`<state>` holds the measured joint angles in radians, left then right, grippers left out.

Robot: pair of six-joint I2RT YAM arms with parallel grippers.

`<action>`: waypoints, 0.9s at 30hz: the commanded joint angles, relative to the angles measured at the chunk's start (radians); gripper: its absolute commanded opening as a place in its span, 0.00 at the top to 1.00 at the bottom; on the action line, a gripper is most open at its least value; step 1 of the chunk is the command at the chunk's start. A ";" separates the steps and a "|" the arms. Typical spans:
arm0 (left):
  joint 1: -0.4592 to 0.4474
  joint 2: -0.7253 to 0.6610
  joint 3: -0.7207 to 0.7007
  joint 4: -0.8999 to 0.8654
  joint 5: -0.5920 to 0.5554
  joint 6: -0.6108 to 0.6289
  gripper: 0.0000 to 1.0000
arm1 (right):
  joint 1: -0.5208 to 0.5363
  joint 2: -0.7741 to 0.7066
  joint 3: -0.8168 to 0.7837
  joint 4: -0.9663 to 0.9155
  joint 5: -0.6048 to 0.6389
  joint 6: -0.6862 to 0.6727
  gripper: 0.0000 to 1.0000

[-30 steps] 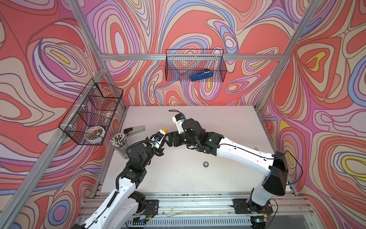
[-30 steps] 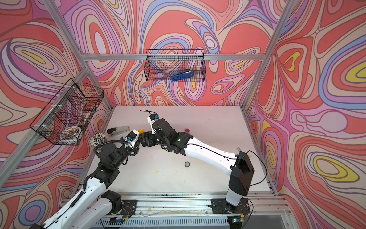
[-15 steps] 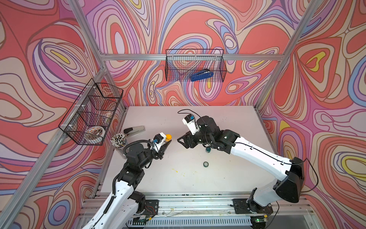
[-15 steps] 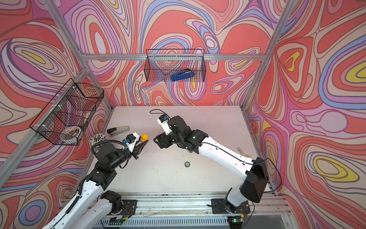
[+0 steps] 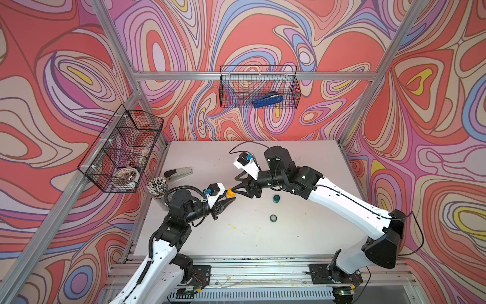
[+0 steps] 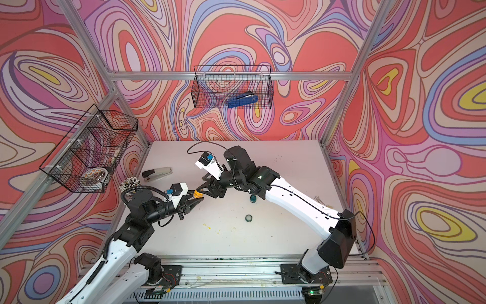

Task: Close the paint jar lid
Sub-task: Screw the lid onto the paint jar.

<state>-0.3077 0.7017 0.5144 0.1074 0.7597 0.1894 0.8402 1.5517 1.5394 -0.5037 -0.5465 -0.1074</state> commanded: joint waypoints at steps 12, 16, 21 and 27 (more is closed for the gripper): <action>0.005 -0.008 0.019 0.016 0.014 -0.003 0.76 | -0.002 0.053 0.034 -0.060 -0.091 -0.017 0.51; 0.005 -0.008 0.019 0.020 0.009 -0.005 0.76 | -0.001 0.056 0.036 -0.057 -0.087 -0.011 0.59; 0.005 -0.007 0.021 0.023 0.002 -0.002 0.76 | -0.001 0.067 0.036 -0.062 -0.093 -0.008 0.58; 0.005 -0.004 0.021 0.026 -0.001 -0.001 0.76 | -0.002 0.072 0.033 -0.052 -0.080 0.003 0.48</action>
<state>-0.3077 0.7017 0.5144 0.1081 0.7582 0.1894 0.8391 1.6062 1.5543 -0.5549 -0.6250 -0.1108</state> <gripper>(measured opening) 0.319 0.519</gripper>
